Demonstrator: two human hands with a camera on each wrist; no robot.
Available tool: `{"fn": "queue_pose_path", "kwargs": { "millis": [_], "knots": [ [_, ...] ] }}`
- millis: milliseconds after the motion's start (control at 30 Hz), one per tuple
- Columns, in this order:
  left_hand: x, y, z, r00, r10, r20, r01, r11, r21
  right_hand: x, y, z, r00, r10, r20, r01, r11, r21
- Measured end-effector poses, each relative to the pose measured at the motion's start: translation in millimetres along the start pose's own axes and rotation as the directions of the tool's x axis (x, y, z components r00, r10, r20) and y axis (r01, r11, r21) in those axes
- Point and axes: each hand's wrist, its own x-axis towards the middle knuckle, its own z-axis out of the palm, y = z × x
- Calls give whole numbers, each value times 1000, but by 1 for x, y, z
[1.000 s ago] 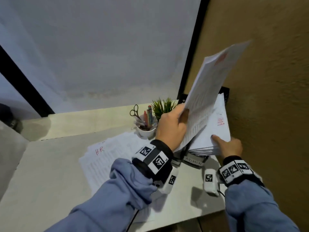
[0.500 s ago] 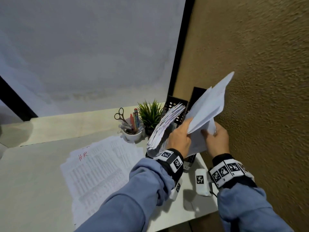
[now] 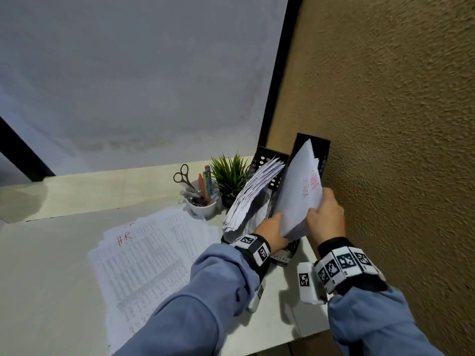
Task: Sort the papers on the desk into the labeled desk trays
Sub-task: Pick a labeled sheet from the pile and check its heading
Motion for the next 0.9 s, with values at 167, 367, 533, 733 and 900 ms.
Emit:
{"fn": "queue_pose_path", "kwargs": {
  "millis": [167, 367, 533, 733, 900],
  "knots": [
    [-40, -13, -21, 989, 97, -108, -119, 967, -223, -3, -13, -9, 998, 14, -67, -6, 992, 127],
    [-109, -116, -39, 938, -125, -323, 74, 983, -166, -38, -44, 18, 829, -432, -355, 521, 828, 209],
    [-160, -222, -45, 610, -586, -533, 487, 808, -331, -84, -52, 95, 779, -609, -151, 622, 718, 313],
    [-197, -292, -47, 166, -897, -410, 548, 430, -718, -128, -30, 195, 833, -181, 522, 115, 981, 157],
    [-204, -305, -58, 201, -931, -304, 469, 364, -805, -148, -21, 223, 720, 55, 692, -67, 998, -10]
  ]
}}
